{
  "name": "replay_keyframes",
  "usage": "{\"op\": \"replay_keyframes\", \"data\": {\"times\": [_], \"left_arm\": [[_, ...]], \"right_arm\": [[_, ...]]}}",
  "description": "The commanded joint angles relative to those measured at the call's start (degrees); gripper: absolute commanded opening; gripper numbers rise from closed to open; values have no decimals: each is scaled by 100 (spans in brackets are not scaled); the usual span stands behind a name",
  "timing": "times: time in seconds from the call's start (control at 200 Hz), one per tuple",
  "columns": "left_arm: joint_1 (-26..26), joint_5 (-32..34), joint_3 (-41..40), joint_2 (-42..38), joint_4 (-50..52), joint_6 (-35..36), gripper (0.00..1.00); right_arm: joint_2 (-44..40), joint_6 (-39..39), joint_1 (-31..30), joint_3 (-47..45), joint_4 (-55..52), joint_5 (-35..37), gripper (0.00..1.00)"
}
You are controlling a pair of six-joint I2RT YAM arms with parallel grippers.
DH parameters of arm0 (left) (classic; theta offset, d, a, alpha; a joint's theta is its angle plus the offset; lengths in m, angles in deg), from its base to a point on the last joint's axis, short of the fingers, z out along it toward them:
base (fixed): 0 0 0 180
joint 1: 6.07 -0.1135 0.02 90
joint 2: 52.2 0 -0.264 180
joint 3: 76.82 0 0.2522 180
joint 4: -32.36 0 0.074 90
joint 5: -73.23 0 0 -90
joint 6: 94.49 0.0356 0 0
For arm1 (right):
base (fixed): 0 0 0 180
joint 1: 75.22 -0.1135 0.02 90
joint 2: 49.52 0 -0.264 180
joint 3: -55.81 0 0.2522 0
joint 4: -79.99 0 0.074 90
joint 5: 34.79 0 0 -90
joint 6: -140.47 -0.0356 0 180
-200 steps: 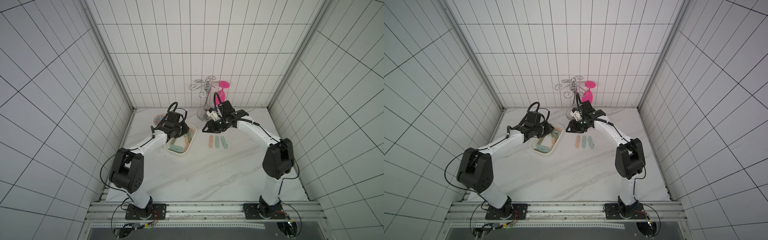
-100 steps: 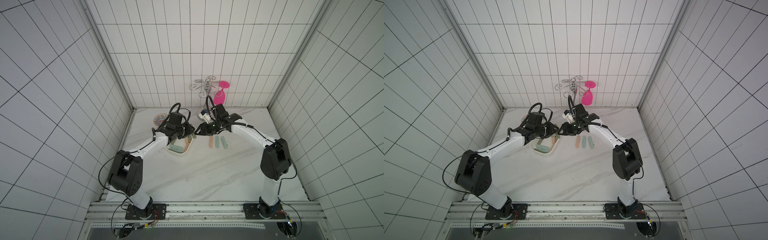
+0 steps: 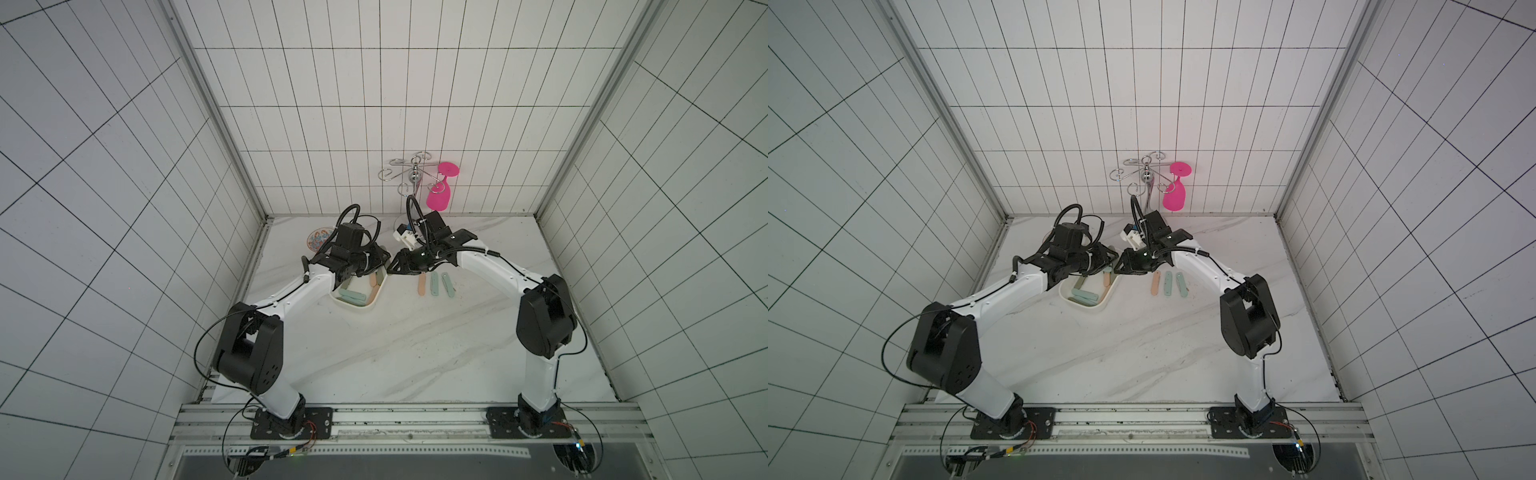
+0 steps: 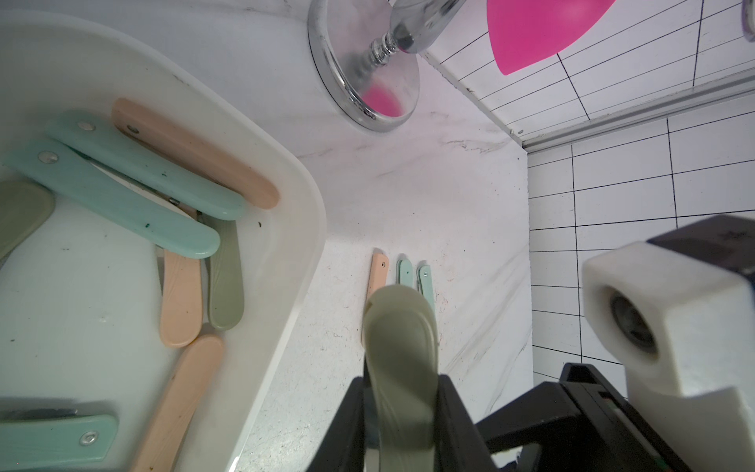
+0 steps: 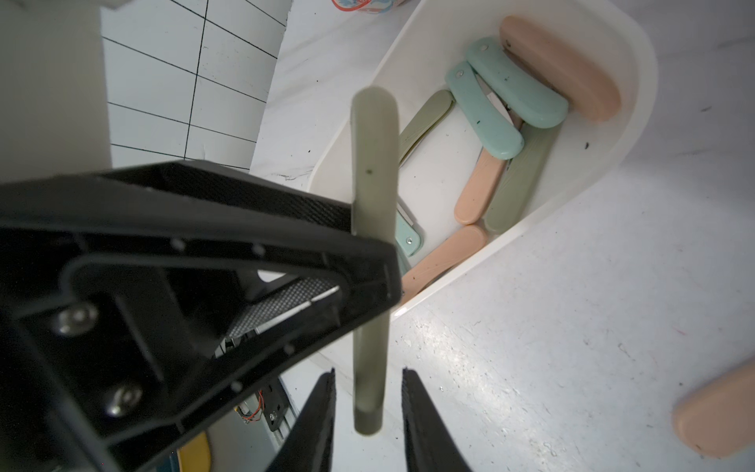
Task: Take the fruit knife out of the storage box
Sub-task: Place the fruit knife at the center of the board.
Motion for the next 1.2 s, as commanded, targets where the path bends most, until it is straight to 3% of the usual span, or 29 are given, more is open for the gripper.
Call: {"op": "replay_keyframes", "data": {"times": [0.0,0.095,0.47,0.595,0.81,1.194], "left_arm": [[5,-70,0,-87,-222,-54,17],[14,-86,4,-51,-275,-85,17],[40,-73,-15,-42,-312,-108,22],[40,-41,-40,-63,-316,-65,39],[-10,164,-92,-191,-242,97,55],[-224,424,-75,-407,7,715,62]], "right_arm": [[145,29,-69,-22,21,-75,26],[175,21,-77,-13,21,-85,24],[89,100,-75,2,17,-59,0],[2,148,-58,-14,4,-42,0],[-218,222,172,-110,-172,-99,0],[-780,411,1142,-974,-712,-233,0]]}}
